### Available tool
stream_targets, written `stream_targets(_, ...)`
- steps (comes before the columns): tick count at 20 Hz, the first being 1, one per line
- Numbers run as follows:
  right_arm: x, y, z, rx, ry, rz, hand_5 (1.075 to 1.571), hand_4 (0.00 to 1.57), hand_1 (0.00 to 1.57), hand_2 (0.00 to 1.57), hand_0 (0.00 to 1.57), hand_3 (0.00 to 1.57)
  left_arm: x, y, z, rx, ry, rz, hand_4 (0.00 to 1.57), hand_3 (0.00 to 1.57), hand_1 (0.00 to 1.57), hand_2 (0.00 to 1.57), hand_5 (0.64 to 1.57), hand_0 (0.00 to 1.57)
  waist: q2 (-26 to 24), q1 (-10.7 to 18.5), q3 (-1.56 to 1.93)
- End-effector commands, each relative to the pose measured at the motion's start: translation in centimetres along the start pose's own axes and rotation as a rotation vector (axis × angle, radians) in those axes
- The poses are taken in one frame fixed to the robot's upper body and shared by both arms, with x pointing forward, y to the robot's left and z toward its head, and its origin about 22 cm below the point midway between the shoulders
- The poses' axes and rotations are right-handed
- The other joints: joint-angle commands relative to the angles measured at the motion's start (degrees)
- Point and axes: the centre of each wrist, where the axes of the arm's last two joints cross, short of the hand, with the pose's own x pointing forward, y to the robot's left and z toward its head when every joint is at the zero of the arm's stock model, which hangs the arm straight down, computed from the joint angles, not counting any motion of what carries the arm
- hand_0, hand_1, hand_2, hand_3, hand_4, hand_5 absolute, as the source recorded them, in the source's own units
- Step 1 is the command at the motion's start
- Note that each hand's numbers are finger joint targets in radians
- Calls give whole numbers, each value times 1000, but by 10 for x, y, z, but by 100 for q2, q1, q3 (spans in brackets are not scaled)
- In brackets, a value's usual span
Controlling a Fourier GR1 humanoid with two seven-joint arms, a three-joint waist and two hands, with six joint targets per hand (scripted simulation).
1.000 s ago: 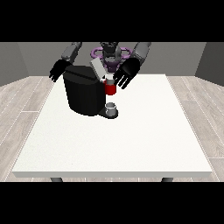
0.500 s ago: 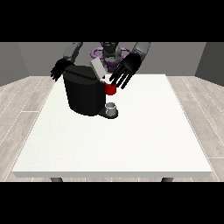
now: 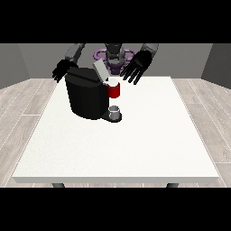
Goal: Insert the coffee pod into the coffee machine and close the lid
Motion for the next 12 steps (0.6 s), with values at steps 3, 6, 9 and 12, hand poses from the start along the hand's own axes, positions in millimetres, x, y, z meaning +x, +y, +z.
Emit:
stream_targets(3,-24,-13,18,-35,21,-25,1571,405,0,0,0,0,-8,-33,5,-31,15,142,0,0,0,0,1571,0,-444,213,1)
stream_targets(6,-38,-15,28,-107,102,-9,1571,434,0,0,0,0,-7,-74,6,-12,18,400,0,0,0,0,1571,0,-884,652,-2)
stream_targets(9,-52,-33,47,-117,149,-13,1571,398,0,0,0,0,-31,-104,22,32,6,699,261,0,0,0,1571,0,-1292,794,-10)
stream_targets(12,-48,-52,48,-117,156,-3,1571,445,0,0,0,0,-45,-128,37,28,34,797,0,0,0,0,1571,0,-1646,936,-4)
